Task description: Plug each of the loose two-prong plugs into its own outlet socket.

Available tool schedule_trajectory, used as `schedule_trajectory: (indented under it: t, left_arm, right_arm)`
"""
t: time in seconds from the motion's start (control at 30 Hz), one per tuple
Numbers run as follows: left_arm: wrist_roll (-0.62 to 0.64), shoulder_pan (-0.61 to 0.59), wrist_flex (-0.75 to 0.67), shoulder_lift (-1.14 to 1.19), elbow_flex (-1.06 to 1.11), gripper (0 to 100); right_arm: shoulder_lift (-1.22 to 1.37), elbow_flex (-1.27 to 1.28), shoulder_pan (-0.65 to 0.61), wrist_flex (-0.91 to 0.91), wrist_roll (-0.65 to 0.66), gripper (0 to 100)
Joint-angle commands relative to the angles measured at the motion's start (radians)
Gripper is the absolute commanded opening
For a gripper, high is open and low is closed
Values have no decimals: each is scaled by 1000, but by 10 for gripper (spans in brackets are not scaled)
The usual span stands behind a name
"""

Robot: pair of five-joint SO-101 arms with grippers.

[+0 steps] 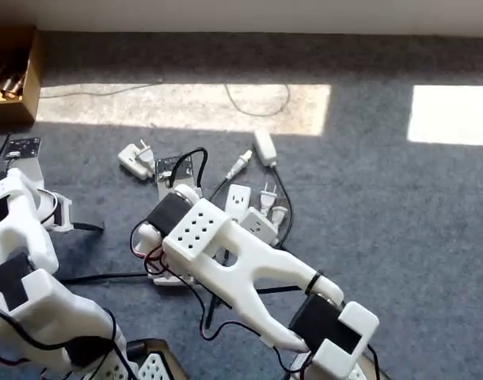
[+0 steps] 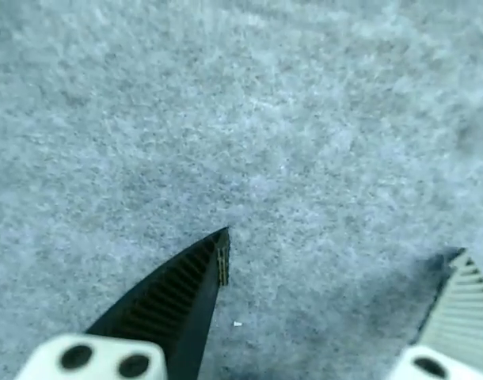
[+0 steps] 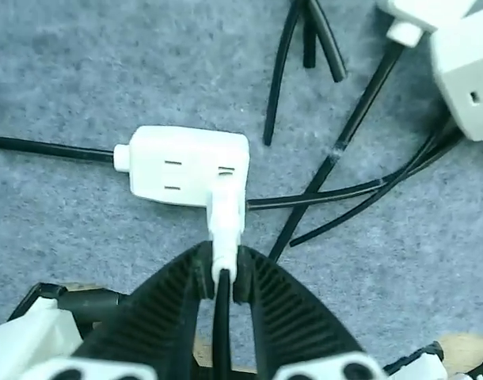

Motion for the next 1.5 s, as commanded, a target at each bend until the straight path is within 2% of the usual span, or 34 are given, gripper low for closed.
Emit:
schedule_trajectory:
  t: [0.0, 0.33, 0.5, 0.77, 1.0, 1.17, 1.27, 1.4, 1.47]
  left_arm:
    - [8, 10, -12, -13, -4, 399]
    - [8, 10, -12, -13, -1, 399]
    - [8, -13, -11, -13, -5, 399]
    - [5, -22, -11, -15, -7, 399]
    - [2, -22, -9, -16, -8, 399]
    - [2, -22, -9, -44, -1, 399]
    - [0, -22, 12, -104, 15, 399]
    - [0, -19, 52, -191, 22, 399]
    - [-9, -15, 63, -216, 22, 399]
  right_arm:
    - [47, -33, -7, 4, -3, 8]
    - [65, -101, 1, 5, -3, 8]
    - [70, -102, 67, -1, -11, 5]
    - [73, -94, 73, -1, -5, 5]
    - [73, 216, 76, -305, -3, 5]
    - [62, 280, 77, -335, -2, 12]
    - [64, 248, 73, -291, 68, 108]
    - [64, 117, 76, -120, 71, 406]
    - [62, 35, 76, -42, 71, 513]
